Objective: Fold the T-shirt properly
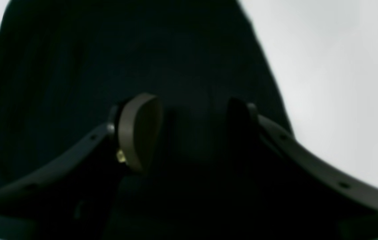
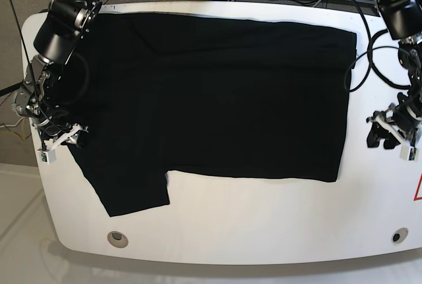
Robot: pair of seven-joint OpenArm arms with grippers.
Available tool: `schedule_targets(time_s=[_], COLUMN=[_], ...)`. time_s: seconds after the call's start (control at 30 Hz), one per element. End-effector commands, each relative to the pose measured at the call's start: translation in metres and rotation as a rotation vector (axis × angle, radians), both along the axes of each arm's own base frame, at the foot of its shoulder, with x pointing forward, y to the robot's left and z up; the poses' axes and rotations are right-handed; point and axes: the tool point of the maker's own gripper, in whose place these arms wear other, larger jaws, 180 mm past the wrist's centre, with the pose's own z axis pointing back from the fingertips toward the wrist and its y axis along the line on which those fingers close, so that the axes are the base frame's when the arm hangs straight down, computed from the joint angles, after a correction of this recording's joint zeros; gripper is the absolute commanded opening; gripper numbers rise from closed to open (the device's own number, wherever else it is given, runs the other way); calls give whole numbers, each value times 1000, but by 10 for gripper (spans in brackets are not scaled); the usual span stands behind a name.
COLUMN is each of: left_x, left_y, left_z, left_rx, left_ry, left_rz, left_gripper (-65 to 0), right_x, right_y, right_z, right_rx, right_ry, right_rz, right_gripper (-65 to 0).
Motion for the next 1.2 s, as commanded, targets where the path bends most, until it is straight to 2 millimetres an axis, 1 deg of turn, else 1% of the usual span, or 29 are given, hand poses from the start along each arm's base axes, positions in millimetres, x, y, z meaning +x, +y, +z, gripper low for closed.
schedule_targets(time_s=[0.0,0.07,0.13,0.4,0.47,0.6,0.8,0.87,1.0,1.17], left_x=[17,24,25,41,39,41,43,46,46,43], left_y=[9,8,13,9,11,11,6,-2,-9,-6], left_z=[18,17,10,-3,-18,-27,-38,-40,-45,-46], left_rx=[-23,-49,-55,-125,-148,-171,-196,-219,-229,-231], left_ry=[-65,-77,-61,-76,-50,-31,8,38,65,69], left_rz=[19,29,50,73,103,121,124,114,104,110], left_gripper=[-362,-360,-355,-348,-344,-342,-346,-351,-354,-355], right_x=[15,19,21,32,33,33,28,20,14,8], right_y=[-12,-13,-9,-9,-3,-5,-16,-27,-37,-47], right_z=[15,11,1,-9,-14,-14,-15,-20,-23,-29], right_rx=[14,42,84,154,172,170,153,152,143,146], right_ry=[-49,-49,-49,-80,-69,-74,-74,-59,-50,-34], right_rz=[-31,-53,-62,-119,-115,-121,-135,-161,-179,-209], right_gripper=[-307,-307,-307,-307,-309,-310,-311,-307,-307,-307])
